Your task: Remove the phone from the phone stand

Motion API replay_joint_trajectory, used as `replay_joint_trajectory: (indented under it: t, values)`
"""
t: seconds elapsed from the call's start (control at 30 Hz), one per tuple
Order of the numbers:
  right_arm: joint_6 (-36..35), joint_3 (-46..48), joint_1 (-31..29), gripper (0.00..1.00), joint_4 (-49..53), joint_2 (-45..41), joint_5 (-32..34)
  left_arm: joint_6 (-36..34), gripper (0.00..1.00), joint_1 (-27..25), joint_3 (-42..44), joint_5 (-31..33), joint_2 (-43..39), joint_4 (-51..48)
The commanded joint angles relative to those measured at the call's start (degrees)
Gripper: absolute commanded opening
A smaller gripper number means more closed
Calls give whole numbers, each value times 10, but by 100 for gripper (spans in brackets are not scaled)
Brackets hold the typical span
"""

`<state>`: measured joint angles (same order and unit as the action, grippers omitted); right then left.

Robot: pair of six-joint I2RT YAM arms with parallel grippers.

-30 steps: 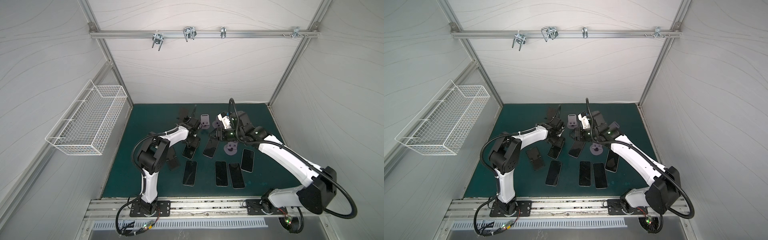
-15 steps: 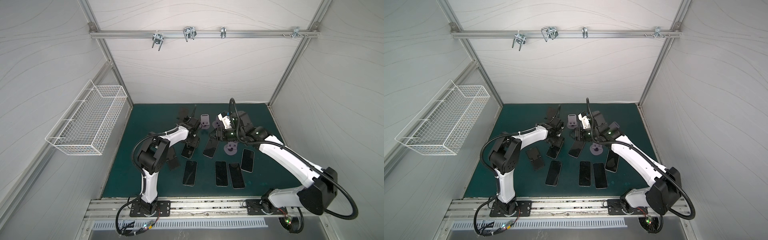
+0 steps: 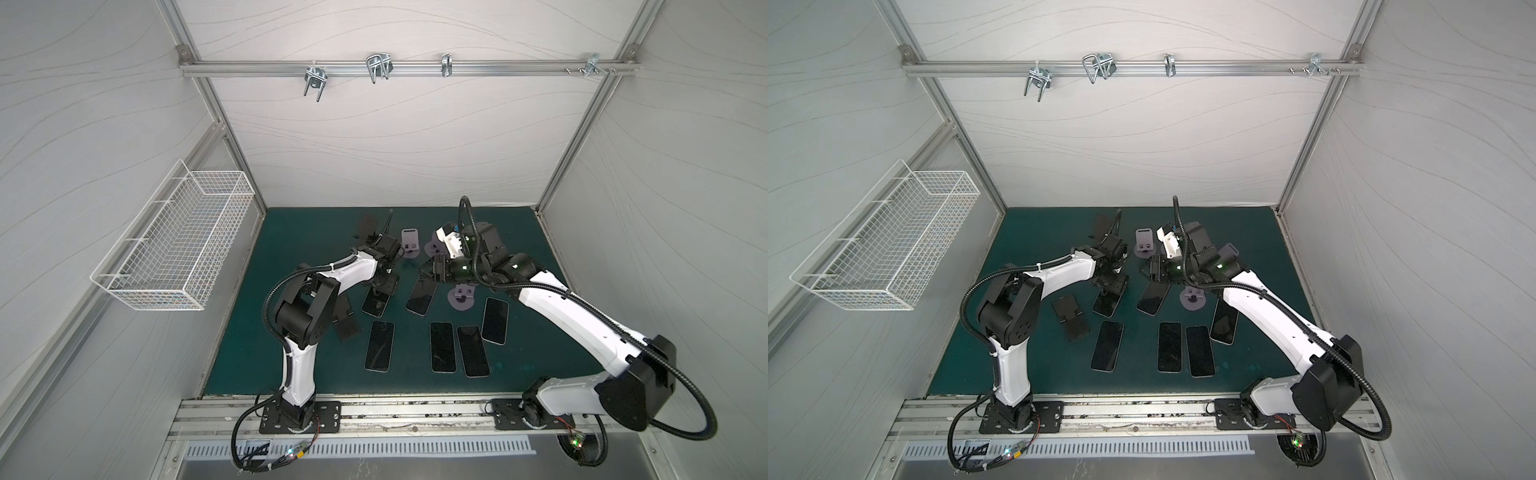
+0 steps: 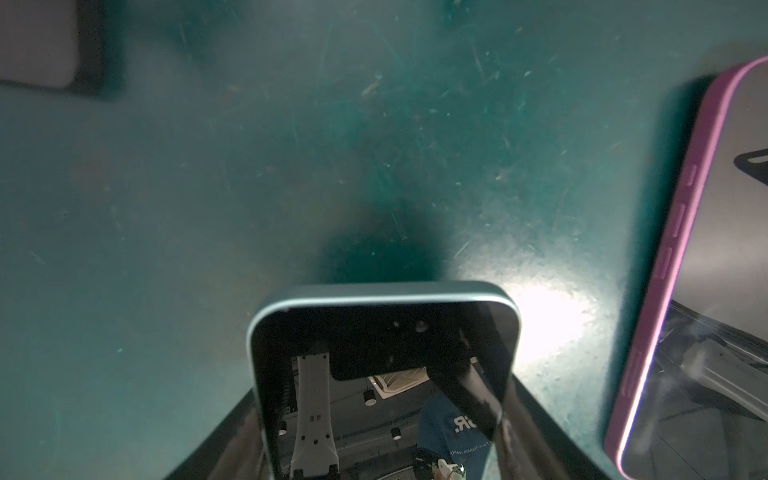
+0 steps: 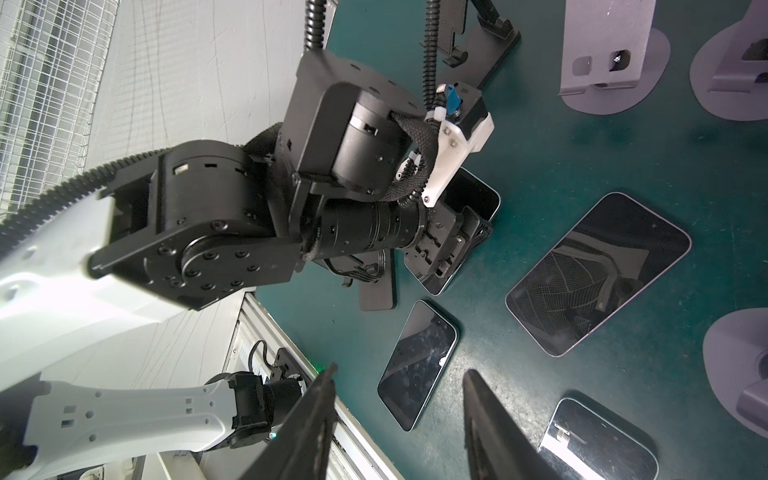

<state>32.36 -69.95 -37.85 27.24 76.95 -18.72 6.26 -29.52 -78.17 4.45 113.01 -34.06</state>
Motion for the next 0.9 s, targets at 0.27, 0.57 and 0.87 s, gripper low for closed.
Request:
replay_joint_trajectory:
  t: [0.27,0.57,0.87]
  values:
    - [-5,4,2,51,10,-11,2,-3,77,0,-22,13,11,1]
    - [-4,12,3,51,2,-11,0,-1,80,0,-15,15,16,-2]
    - [-5,12,3,51,-4,-9,-5,5,80,1,-24,14,23,-8]
